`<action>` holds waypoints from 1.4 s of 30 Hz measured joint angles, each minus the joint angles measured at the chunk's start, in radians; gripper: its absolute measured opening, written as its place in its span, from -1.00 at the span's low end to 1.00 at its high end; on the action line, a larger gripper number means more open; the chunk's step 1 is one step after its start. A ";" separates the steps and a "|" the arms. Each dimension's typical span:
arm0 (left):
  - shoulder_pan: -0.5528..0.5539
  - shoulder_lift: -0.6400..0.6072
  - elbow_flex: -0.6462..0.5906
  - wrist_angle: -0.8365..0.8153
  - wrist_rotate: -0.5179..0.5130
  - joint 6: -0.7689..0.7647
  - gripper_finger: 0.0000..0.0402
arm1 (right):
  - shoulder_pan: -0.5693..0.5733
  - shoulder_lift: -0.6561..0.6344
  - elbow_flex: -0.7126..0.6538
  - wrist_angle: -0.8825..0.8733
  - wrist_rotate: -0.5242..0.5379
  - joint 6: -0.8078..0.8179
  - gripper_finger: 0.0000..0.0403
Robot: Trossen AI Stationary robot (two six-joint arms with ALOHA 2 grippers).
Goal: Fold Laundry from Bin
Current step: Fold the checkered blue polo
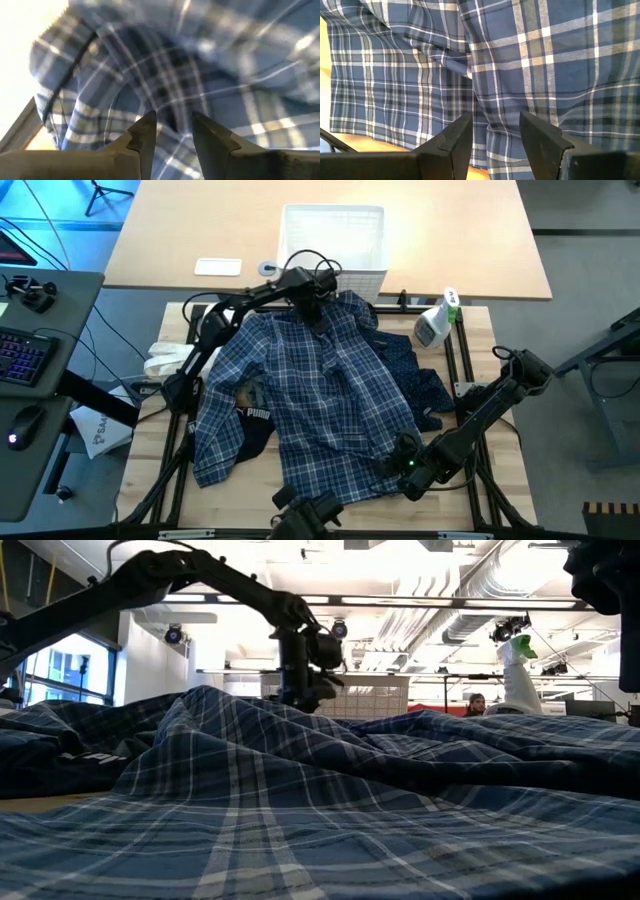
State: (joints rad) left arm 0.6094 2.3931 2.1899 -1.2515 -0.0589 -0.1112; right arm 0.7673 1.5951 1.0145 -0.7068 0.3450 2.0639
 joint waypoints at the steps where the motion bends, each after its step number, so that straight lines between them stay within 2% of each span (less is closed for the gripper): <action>1: 0.000 0.006 0.000 0.007 -0.005 -0.001 -0.49 | 0.000 0.000 0.000 0.001 0.000 0.001 -0.22; 5: -0.001 0.008 0.000 0.028 -0.049 0.000 -0.58 | 0.000 0.000 0.000 0.008 0.000 0.003 -0.22; 9: 0.002 0.014 0.000 0.036 -0.049 0.001 -0.69 | 0.000 0.000 0.000 0.008 0.000 0.003 -0.22; 17: 0.005 0.049 0.000 0.024 0.023 0.088 -0.98 | 0.000 0.000 0.000 0.016 0.001 0.003 -0.22; 19: -0.005 0.049 0.000 0.021 0.052 0.144 -0.99 | 0.000 0.000 0.000 0.016 0.001 0.003 -0.22; 23: -0.027 0.016 -0.002 -0.011 0.030 0.199 -1.00 | 0.000 0.000 0.000 0.016 0.001 -0.001 -0.22; 30: -0.035 -0.149 -0.001 -0.011 -0.011 0.250 -1.00 | 0.000 0.000 0.000 0.015 0.000 -0.004 -0.22; 35: 0.010 -0.212 0.000 -0.008 -0.028 0.272 -1.00 | 0.000 0.000 0.000 0.008 0.000 -0.004 -0.22; 40: 0.061 -0.212 0.000 -0.065 -0.018 0.301 -1.00 | 0.000 0.000 0.000 0.008 0.000 -0.004 -0.22; 42: 0.075 -0.209 0.000 -0.068 -0.050 0.331 -1.00 | 0.000 0.000 0.000 0.008 0.000 -0.004 -0.22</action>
State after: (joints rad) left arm 0.6845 2.1839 2.1895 -1.3197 -0.1087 0.2201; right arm 0.7672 1.5955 1.0145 -0.6984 0.3454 2.0598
